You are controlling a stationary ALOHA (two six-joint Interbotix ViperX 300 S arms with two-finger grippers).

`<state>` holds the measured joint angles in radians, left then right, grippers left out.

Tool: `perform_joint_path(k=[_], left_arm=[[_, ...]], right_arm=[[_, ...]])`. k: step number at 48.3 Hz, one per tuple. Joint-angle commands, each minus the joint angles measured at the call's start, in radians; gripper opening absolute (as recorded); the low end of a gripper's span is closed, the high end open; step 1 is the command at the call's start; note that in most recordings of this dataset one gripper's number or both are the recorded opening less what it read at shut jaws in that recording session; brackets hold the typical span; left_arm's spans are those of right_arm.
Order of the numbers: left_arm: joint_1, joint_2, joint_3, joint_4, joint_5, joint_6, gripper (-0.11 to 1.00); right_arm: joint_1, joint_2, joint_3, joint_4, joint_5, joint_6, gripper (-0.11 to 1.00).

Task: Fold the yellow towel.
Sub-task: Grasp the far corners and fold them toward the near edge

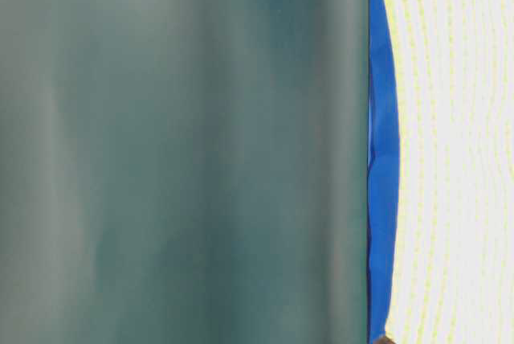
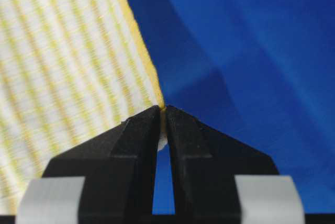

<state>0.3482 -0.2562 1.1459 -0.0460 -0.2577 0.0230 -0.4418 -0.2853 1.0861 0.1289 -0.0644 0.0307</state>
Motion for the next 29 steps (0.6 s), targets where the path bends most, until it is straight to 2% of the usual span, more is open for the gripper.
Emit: perform_joint_path(k=[1,8,15,29], left_arm=[[-0.048,-0.031,0.009,-0.002,-0.005,-0.026,0.02],[-0.137,-0.058,0.043,-0.002,-0.005,-0.077,0.02],[-0.261,-0.081,0.064,-0.002,-0.009,-0.133,0.02],[-0.459,-0.103,0.063,-0.002,-0.008,-0.227,0.02]], right_arm=[[0.037,-0.037,0.009,0.017,-0.002,0.011,0.05],[0.133,-0.084,0.044,0.038,-0.002,0.055,0.05],[0.244,-0.118,0.069,0.058,-0.002,0.12,0.05],[0.448,-0.129,0.072,0.063,-0.003,0.222,0.05]])
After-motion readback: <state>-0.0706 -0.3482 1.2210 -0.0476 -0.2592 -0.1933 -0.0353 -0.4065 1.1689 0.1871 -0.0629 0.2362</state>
